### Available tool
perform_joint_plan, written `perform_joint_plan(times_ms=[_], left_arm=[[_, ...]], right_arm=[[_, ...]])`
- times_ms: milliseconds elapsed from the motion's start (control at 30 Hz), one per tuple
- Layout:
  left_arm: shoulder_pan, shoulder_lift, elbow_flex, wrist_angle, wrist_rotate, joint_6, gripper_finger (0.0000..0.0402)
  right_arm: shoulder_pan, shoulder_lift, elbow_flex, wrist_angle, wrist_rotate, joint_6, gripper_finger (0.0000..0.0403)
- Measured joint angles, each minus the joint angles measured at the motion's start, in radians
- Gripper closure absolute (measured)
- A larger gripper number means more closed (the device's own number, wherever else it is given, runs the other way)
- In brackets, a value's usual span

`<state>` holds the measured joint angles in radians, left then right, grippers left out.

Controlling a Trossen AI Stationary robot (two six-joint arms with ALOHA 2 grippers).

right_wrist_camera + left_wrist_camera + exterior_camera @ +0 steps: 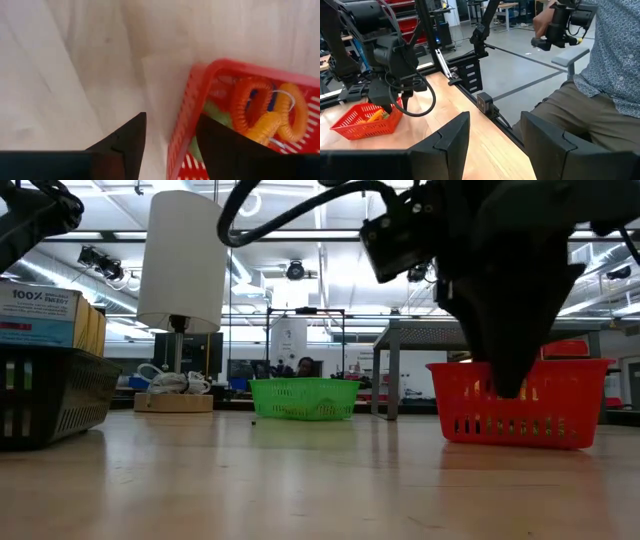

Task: Pick & Place Office Desk Supplies
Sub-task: Put the red bin on the shelf

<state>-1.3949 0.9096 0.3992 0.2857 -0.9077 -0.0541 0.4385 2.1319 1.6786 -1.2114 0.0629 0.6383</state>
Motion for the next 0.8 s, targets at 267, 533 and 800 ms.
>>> perform_joint_plan(times_ms=[267, 533, 800], left_arm=[[0.000, 0.000, 0.000, 0.000, 0.000, -0.002, 0.0220], [0.000, 0.000, 0.000, -0.006, 0.000, -0.002, 0.0220], [0.000, 0.000, 0.000, -0.006, 0.000, -0.002, 0.0220]], right_arm=[[0.000, 0.000, -0.060, 0.008, 0.008, 0.045, 0.0331], [0.024, 0.000, -0.092, -0.005, 0.031, 0.038, 0.0397], [0.049, 0.001, -0.033, -0.174, 0.116, 0.105, 0.0400]])
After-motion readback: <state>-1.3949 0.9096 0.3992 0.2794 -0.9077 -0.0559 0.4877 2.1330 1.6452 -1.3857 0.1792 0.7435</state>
